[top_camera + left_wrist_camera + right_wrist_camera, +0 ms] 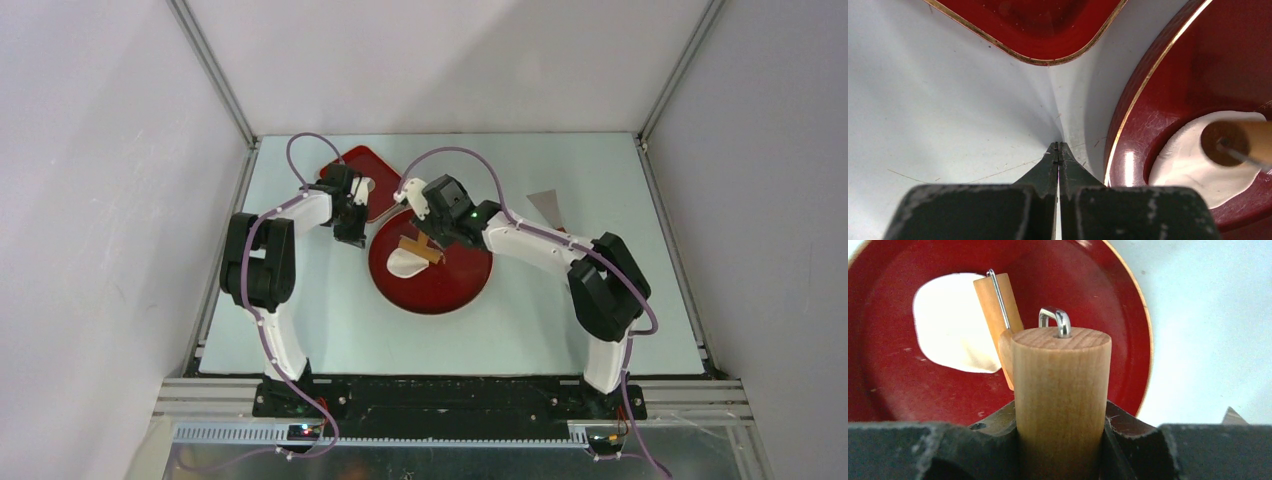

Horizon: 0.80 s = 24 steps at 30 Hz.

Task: Roll out the dumpling wrappers from the dough
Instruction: Flatten out the dough on the work surface.

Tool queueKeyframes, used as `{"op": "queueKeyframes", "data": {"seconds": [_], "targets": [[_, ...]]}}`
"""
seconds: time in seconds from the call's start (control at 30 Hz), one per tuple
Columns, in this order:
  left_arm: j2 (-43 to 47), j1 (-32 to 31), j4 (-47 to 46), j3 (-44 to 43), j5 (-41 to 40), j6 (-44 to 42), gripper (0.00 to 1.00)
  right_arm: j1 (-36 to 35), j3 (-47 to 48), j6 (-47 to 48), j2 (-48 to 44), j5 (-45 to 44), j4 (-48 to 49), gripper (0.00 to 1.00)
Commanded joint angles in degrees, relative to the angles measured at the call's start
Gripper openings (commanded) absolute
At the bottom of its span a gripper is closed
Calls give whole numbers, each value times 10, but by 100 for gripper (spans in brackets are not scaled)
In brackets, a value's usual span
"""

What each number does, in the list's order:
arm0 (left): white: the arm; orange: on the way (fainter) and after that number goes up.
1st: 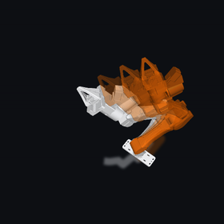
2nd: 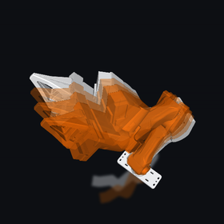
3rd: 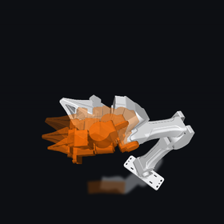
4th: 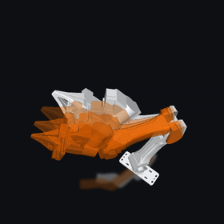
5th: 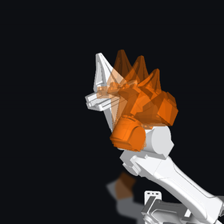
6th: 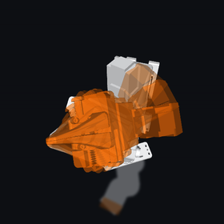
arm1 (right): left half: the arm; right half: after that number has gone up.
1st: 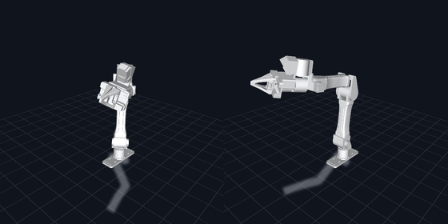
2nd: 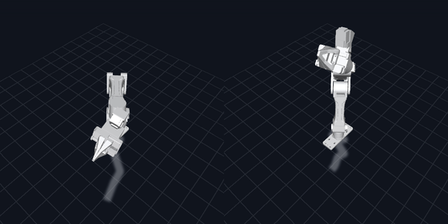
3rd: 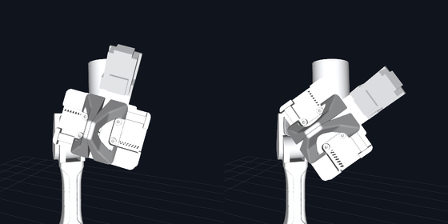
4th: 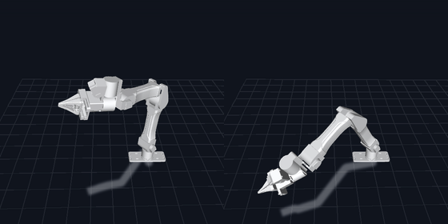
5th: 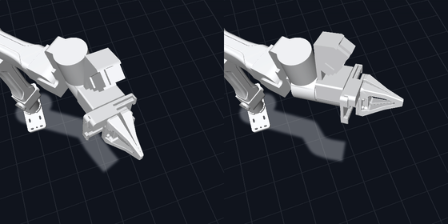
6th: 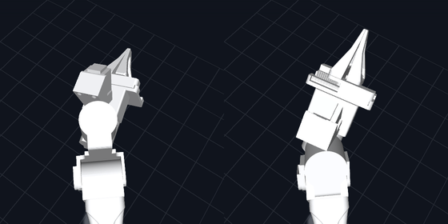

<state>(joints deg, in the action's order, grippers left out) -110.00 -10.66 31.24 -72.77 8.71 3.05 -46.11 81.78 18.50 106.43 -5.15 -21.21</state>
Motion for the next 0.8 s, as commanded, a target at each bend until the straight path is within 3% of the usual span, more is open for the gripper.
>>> {"op": "queueKeyframes", "data": {"seconds": [0.0,0.23,0.5,0.77], "targets": [[-10,-2,3,-14,-9,-1,0,25,-12,10,40,-66,-80,0],[-9,-2,2,-13,-9,-1,0,33,18,19,34,-81,-93,0],[-9,-3,3,-14,-8,-1,0,6,60,33,-56,35,-124,0],[-11,-3,3,-14,-8,-1,0,-25,71,56,-32,9,-103,0]]}}
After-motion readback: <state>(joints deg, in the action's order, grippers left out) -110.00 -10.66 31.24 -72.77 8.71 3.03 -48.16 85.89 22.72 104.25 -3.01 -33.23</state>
